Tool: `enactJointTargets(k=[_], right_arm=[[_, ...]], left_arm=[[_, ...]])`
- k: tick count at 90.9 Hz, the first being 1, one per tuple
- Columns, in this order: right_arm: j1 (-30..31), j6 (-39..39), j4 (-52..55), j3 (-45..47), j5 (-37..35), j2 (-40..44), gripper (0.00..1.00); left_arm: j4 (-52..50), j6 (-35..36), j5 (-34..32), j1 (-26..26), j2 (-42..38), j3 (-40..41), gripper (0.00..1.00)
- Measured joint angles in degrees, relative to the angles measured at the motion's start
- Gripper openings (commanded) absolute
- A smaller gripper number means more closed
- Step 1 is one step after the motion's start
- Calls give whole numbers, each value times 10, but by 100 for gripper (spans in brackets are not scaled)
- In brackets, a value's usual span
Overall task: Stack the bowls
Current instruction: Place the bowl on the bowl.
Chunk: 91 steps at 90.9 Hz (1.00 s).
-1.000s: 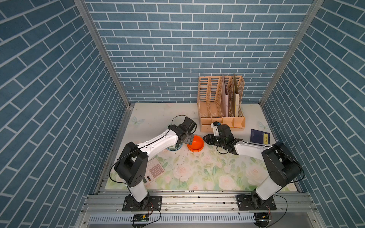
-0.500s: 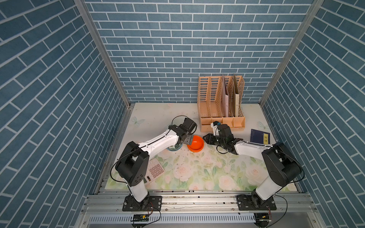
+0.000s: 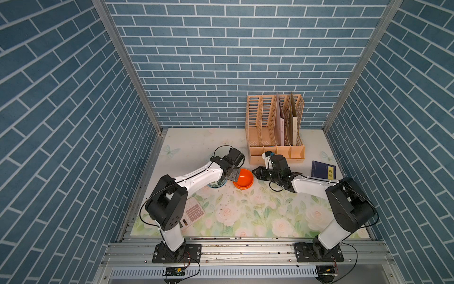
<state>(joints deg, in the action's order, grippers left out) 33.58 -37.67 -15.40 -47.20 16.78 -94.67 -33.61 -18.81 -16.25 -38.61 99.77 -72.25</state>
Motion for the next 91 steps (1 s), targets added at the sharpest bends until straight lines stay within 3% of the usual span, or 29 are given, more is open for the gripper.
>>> enactJointTargets(k=[58, 91], right_arm=[[0, 2, -1, 0, 3, -1, 30], [-4, -4, -24, 1, 14, -20, 27]], left_arm=[[15, -2, 10, 5, -2, 16, 89], [16, -9, 19, 14, -55, 16, 90]])
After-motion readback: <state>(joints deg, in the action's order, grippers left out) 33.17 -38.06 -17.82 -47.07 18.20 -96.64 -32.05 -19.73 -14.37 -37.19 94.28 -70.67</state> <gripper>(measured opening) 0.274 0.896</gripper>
